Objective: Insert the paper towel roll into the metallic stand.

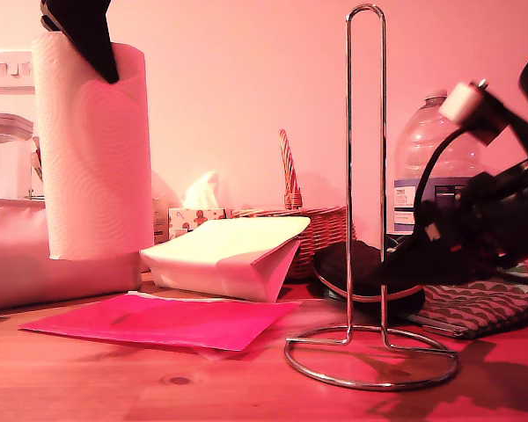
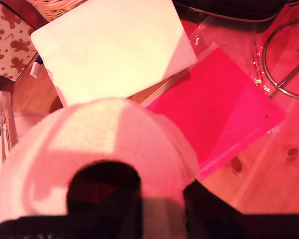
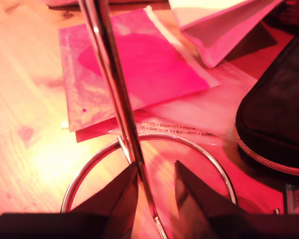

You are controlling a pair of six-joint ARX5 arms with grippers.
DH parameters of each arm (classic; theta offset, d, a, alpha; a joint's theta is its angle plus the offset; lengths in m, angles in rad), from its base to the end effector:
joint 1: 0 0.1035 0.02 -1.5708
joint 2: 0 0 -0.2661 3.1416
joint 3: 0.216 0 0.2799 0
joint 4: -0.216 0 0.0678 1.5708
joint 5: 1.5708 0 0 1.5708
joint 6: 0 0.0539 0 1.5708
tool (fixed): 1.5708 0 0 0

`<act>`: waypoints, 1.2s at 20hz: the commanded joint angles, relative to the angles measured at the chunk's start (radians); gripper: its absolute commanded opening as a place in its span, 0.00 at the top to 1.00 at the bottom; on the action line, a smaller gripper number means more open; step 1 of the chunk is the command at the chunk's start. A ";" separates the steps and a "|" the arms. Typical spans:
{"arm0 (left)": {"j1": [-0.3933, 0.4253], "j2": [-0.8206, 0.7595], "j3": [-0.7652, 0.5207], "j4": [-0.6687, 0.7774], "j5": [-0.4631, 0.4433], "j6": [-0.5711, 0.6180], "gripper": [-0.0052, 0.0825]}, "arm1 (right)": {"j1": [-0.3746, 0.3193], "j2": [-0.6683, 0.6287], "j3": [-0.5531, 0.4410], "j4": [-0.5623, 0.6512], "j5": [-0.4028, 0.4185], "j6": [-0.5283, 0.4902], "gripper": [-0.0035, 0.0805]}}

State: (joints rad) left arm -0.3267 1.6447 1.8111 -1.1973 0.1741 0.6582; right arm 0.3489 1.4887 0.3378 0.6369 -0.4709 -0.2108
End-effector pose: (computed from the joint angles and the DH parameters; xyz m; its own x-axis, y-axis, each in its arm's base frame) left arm 0.3394 -0.1248 0.3696 0.4239 -0.3265 -0.8448 0.8137 0.5469 0.1969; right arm 0.2409 0.1137 0.0866 0.5742 0.6916 -0.4381 -0.7576 0.6517 0.0359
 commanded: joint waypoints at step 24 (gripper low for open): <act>-0.085 0.002 0.124 -0.034 0.010 -0.026 0.97 | 0.115 0.066 0.012 0.052 -0.017 -0.006 0.97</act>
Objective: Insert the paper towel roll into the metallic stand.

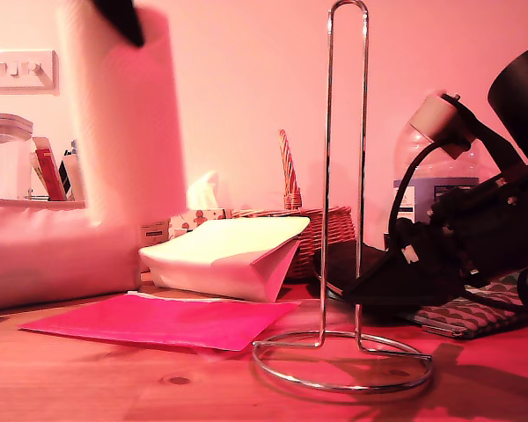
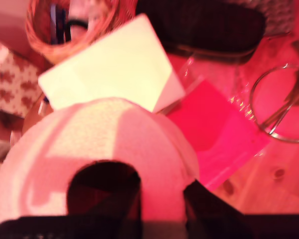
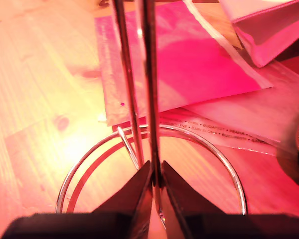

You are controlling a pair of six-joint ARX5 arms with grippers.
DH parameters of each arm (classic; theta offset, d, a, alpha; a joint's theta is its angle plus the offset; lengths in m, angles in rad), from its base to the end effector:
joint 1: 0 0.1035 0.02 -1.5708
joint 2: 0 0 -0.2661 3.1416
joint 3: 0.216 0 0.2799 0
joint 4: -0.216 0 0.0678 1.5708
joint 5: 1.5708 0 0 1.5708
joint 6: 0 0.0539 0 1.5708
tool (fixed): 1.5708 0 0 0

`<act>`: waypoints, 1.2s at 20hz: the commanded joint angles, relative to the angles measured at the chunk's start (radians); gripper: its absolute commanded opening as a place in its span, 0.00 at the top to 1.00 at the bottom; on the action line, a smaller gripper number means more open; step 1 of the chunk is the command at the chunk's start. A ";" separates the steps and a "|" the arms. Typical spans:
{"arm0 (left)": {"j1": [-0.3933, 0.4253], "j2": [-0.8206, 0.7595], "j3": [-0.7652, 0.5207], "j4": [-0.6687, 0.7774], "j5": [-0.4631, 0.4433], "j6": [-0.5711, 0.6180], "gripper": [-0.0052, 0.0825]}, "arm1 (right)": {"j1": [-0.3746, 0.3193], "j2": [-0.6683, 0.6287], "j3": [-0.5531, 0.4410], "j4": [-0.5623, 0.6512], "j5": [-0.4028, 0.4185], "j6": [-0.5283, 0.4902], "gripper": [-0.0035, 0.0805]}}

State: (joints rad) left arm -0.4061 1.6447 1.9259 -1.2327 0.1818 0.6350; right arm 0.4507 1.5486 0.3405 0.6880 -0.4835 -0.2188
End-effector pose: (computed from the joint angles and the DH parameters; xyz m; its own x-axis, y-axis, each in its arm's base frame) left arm 0.3230 -0.1495 0.4040 0.4530 -0.3916 -0.8009 0.8341 0.5032 0.2258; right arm 0.2298 0.1390 0.0778 0.4891 0.7531 -0.4400 -0.8280 0.5594 0.0372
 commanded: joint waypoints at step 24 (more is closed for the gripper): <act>-0.132 -0.011 0.221 -0.118 0.030 -0.064 0.97 | 0.176 0.167 0.034 0.027 0.045 0.001 0.97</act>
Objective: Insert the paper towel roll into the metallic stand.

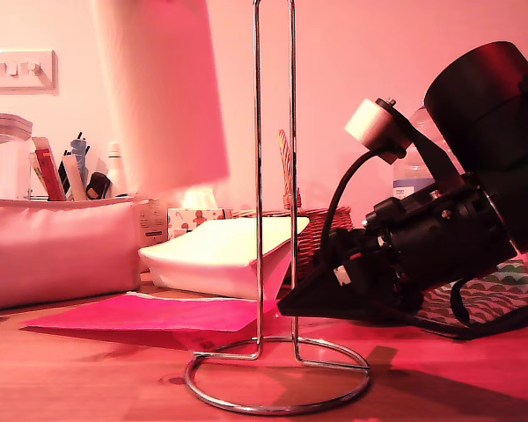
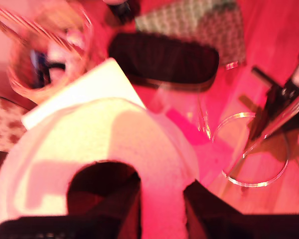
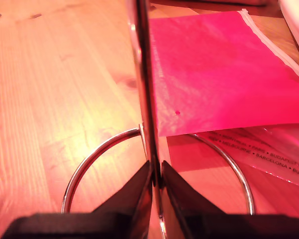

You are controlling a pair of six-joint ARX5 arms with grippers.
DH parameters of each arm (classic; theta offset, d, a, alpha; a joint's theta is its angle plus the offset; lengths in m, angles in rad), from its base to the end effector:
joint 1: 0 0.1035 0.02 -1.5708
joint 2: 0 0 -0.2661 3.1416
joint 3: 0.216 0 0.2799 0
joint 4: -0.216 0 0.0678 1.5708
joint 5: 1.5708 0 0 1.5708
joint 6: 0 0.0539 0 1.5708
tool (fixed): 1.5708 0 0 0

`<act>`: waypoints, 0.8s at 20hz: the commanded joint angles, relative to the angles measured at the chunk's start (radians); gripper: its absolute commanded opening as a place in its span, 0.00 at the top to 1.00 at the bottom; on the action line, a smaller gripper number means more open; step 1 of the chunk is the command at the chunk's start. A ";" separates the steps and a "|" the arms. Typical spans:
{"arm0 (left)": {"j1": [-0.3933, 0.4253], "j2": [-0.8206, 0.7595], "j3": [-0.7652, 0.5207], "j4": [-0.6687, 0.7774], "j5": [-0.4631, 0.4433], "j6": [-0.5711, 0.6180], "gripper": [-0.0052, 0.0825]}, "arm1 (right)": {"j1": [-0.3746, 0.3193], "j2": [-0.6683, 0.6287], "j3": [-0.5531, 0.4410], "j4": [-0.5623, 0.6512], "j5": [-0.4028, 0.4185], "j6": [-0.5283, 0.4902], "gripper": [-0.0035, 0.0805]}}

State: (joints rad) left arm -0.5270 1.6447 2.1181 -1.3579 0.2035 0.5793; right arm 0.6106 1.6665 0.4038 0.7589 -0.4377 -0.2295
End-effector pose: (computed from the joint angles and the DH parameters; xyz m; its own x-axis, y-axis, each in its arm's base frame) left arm 0.2815 -0.1764 0.4536 0.4348 -0.4868 -0.7576 0.8709 0.4415 0.2161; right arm 0.2226 0.1836 0.0698 0.4069 0.8021 -0.4372 -0.8918 0.4524 0.0000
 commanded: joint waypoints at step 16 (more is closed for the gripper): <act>-0.030 -0.173 0.181 -0.008 0.157 -0.104 0.97 | 0.005 0.132 0.020 -0.045 0.055 -0.066 0.97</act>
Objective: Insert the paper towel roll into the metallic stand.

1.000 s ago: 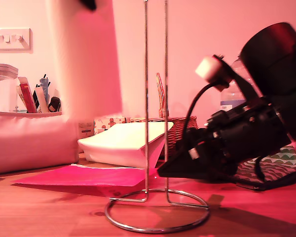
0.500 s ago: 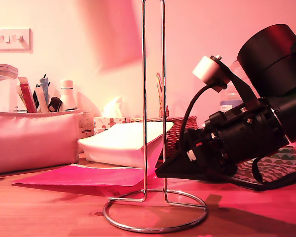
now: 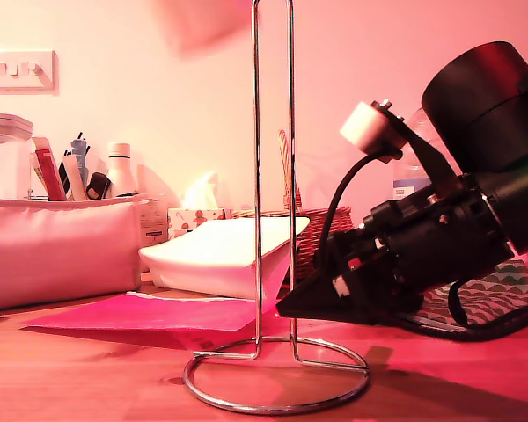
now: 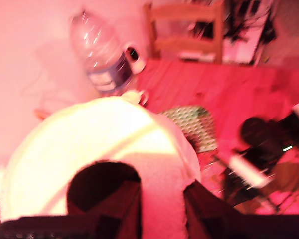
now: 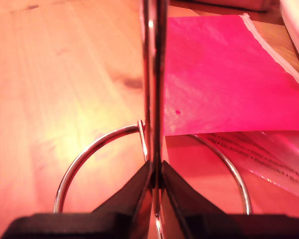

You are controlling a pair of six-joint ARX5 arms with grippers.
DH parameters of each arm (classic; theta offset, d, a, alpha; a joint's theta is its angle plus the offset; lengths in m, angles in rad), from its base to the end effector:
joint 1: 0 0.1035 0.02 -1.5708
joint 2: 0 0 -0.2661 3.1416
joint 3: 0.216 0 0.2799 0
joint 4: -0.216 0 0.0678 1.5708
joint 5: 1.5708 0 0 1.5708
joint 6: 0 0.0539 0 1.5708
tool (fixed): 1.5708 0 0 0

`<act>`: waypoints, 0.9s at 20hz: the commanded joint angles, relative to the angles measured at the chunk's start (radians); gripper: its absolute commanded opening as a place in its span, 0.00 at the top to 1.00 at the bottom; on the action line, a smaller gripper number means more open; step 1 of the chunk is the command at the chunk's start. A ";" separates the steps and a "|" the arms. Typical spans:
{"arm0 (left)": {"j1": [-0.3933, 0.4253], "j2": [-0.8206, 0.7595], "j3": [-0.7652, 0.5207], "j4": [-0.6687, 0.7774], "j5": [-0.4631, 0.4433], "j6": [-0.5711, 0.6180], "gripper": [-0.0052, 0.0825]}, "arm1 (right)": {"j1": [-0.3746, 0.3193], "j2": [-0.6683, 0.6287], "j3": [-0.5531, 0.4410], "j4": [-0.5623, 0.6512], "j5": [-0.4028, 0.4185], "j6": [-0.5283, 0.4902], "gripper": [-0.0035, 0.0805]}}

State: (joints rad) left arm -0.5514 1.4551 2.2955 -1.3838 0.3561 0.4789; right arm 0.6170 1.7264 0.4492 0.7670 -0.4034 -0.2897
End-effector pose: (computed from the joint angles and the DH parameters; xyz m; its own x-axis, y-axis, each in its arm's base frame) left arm 0.1846 -0.1356 0.5503 0.5007 -0.7172 -0.4846 0.8643 0.4450 0.2345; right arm 0.2326 0.1910 0.0647 0.4275 0.7845 -0.4491 -0.8915 0.4482 -0.0656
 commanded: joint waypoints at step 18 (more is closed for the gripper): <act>-0.080 0.016 0.003 0.016 0.001 -0.047 0.97 | -0.085 0.122 0.011 -0.038 0.049 -0.025 0.97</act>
State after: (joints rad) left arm -0.6285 1.4761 2.2951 -1.3846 0.3569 0.4355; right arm 0.5446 1.7893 0.4889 0.7765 -0.3855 -0.3122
